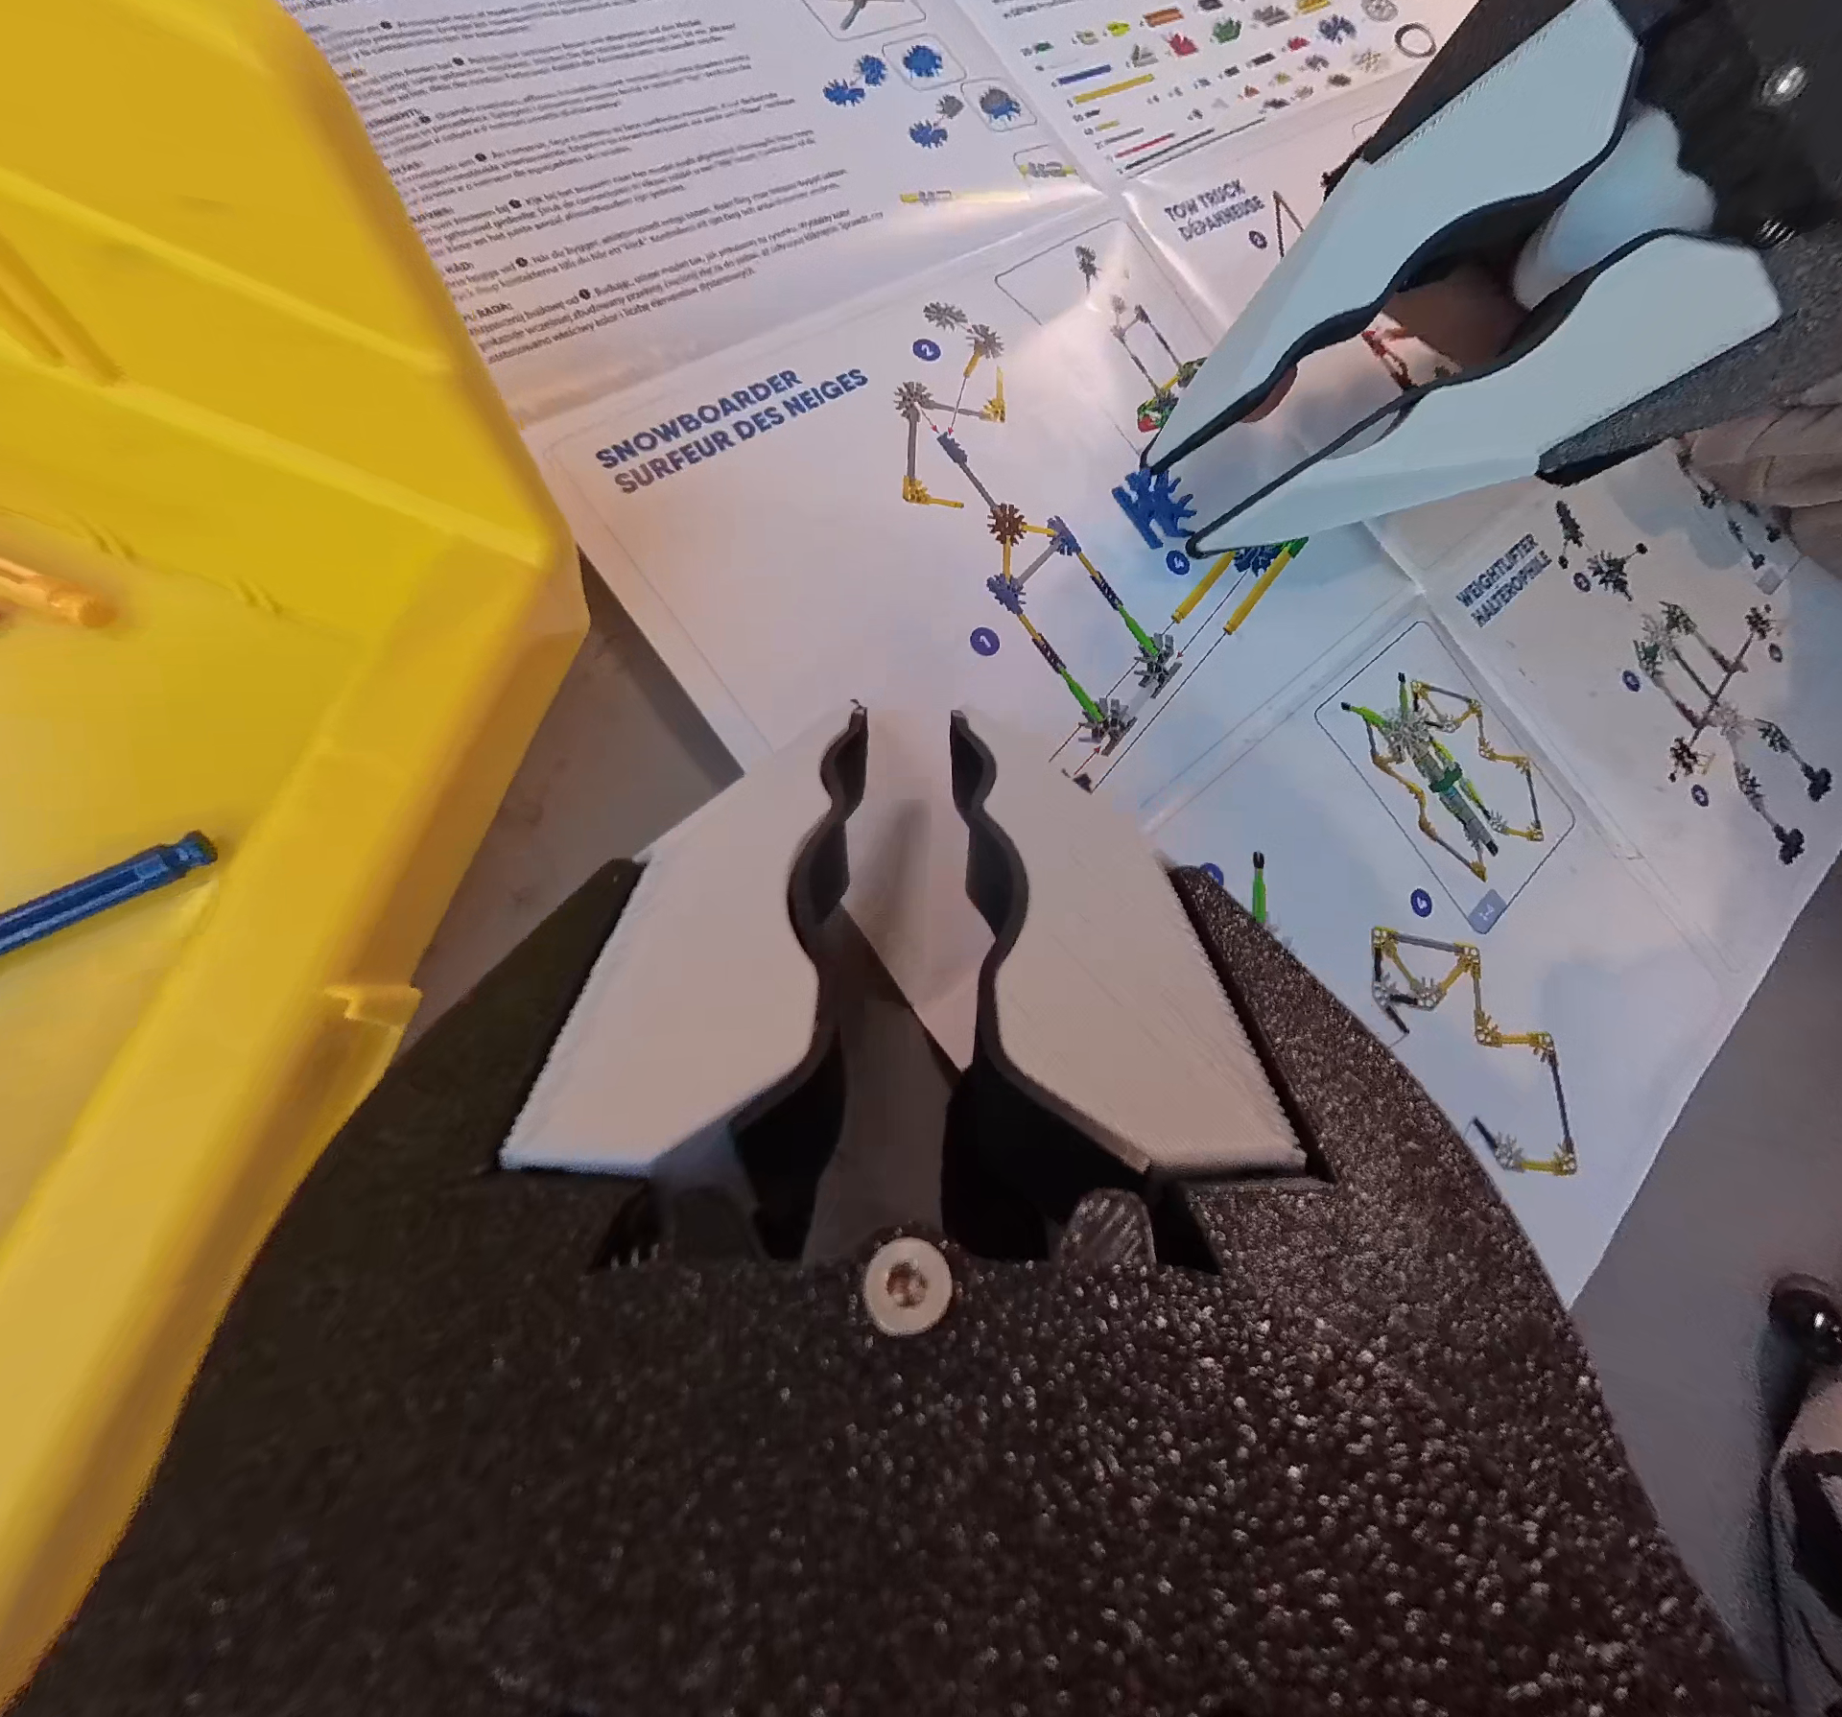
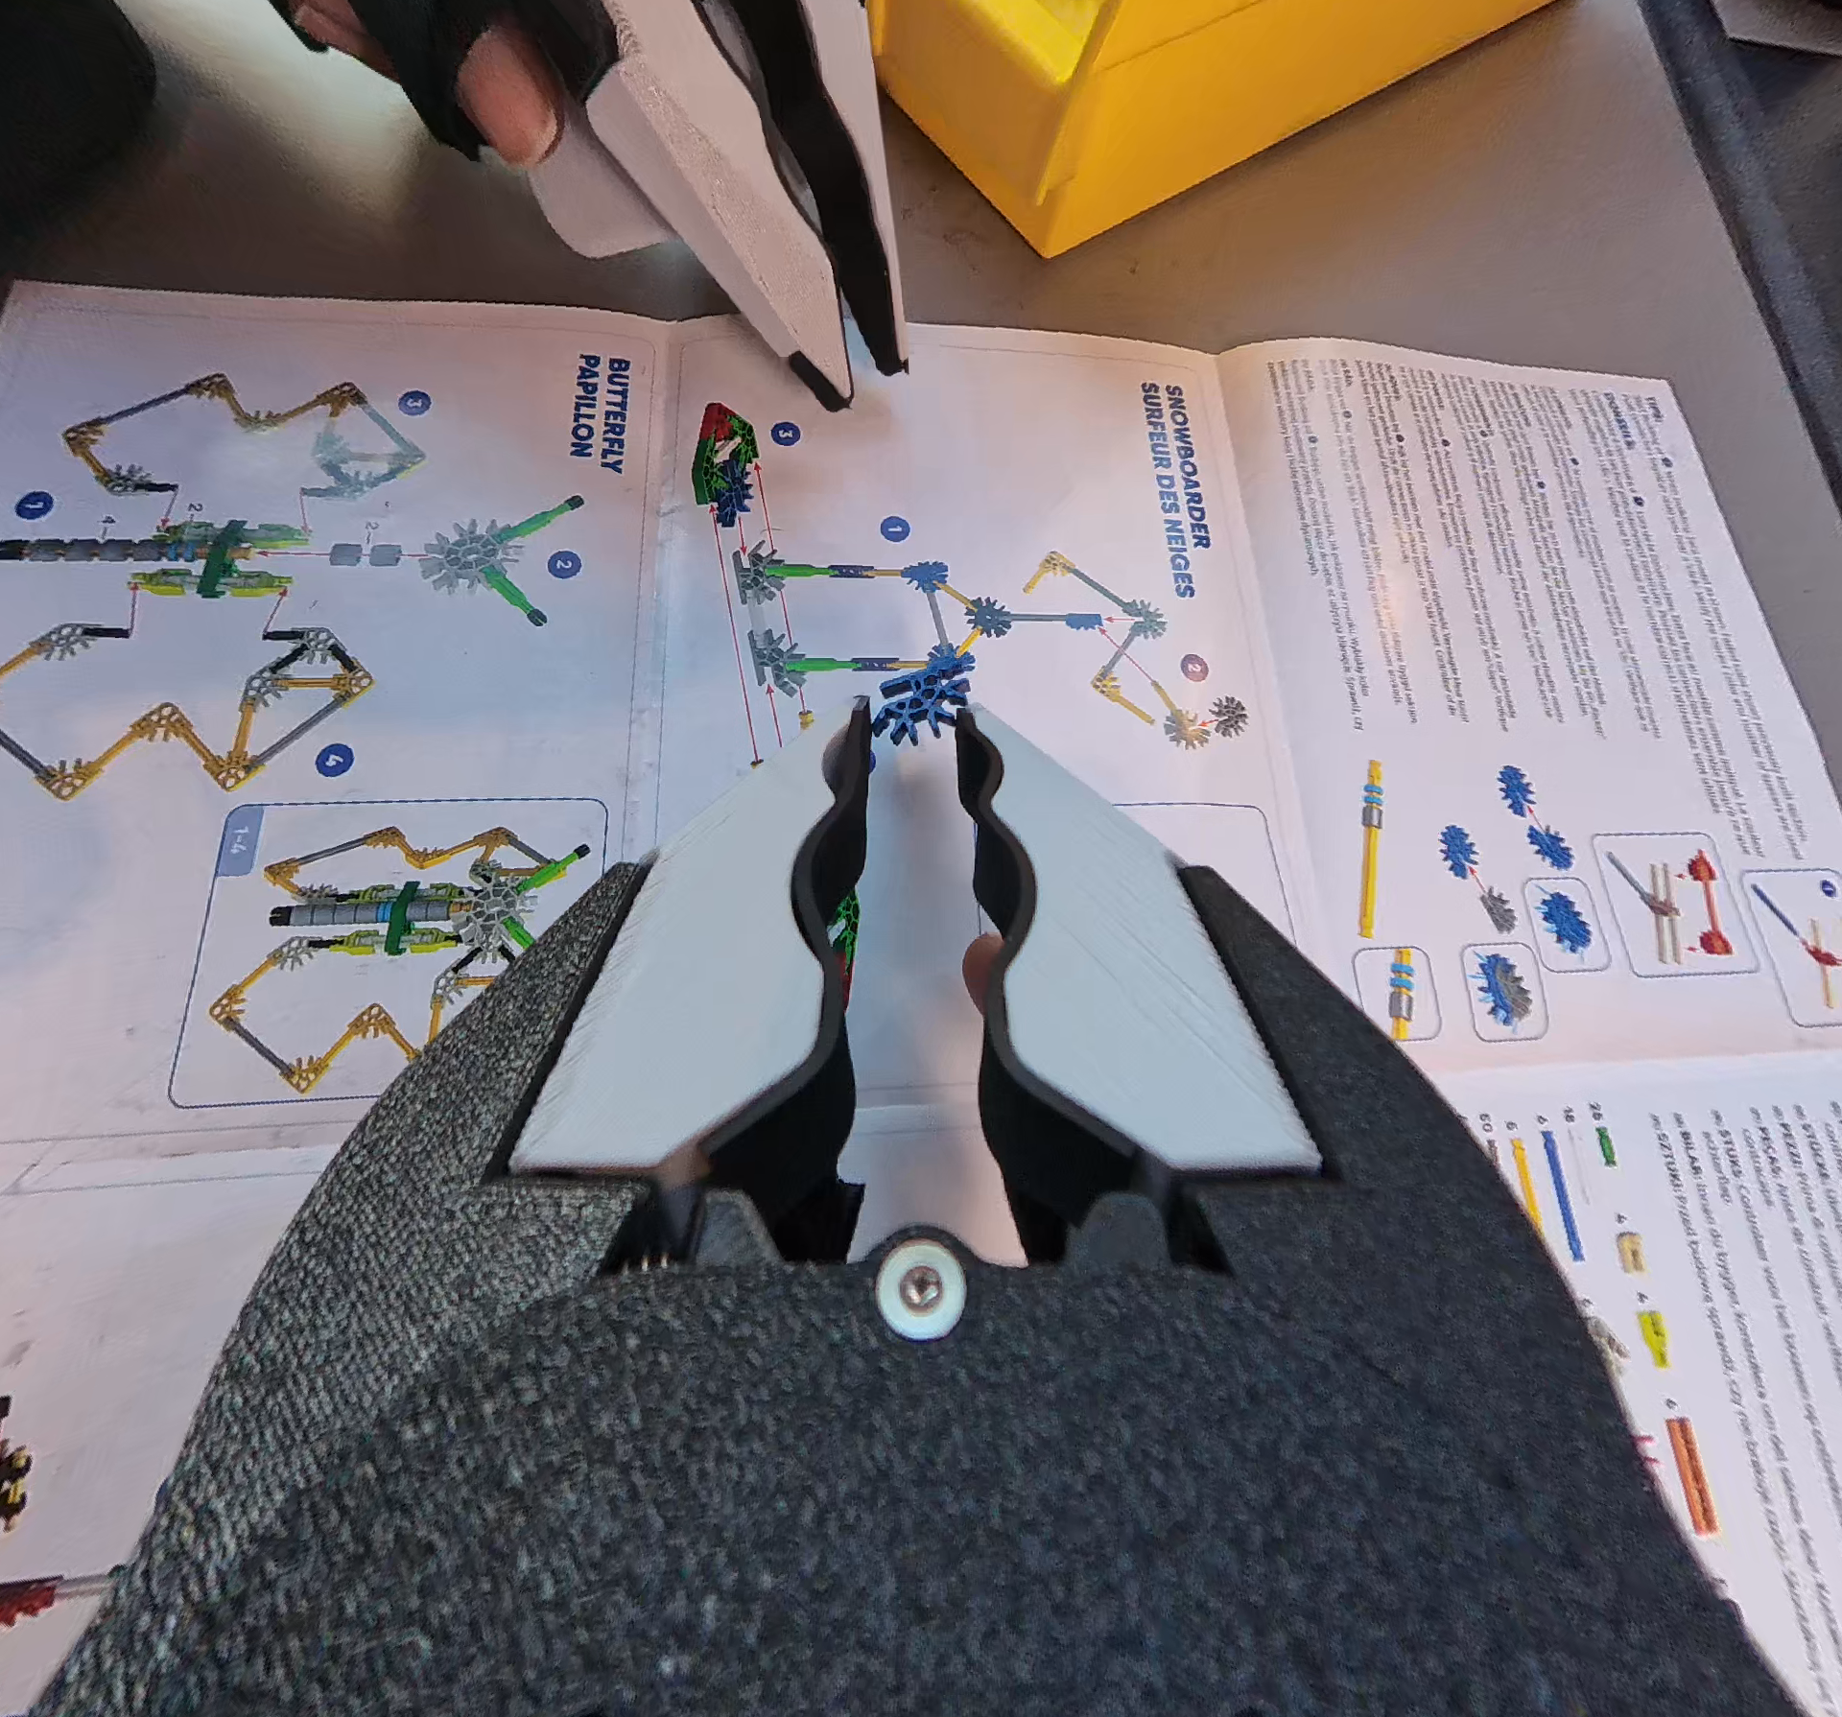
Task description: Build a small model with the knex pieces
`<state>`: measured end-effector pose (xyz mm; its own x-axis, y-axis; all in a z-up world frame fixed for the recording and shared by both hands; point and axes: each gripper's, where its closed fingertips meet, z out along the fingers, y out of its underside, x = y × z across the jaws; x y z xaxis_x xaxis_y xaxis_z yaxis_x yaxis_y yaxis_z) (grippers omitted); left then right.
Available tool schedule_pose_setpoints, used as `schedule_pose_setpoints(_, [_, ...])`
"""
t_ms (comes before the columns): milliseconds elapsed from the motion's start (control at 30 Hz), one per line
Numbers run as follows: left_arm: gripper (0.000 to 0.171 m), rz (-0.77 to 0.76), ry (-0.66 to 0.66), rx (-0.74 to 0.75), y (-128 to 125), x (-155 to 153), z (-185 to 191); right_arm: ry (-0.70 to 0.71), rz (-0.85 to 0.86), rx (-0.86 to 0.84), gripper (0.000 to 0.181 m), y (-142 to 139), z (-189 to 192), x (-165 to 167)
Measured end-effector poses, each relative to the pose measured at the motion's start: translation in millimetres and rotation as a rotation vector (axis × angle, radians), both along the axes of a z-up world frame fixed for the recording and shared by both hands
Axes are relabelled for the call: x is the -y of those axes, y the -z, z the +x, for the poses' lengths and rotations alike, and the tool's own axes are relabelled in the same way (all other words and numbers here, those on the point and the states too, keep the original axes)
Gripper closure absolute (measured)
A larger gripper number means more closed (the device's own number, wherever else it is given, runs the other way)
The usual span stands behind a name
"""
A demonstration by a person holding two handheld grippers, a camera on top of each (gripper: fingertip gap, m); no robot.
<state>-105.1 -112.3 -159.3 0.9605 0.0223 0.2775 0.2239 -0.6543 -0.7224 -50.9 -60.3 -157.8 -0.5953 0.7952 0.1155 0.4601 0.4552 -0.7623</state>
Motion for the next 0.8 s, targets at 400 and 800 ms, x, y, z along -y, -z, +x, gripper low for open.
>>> schedule_pose_setpoints(400, [0.171, -0.087, 0.223, -0.164, 14.3, 7.6, 38.4, 0.078, -0.048, 0.010, 0.166, -16.5, 23.4, -16.5])
schedule_pose_setpoints(800, [0.171, -0.064, 0.270, -0.192, 14.6, 2.1, 55.8, 0.278, -0.186, 0.019, 0.166, -19.8, 60.9, -3.6])
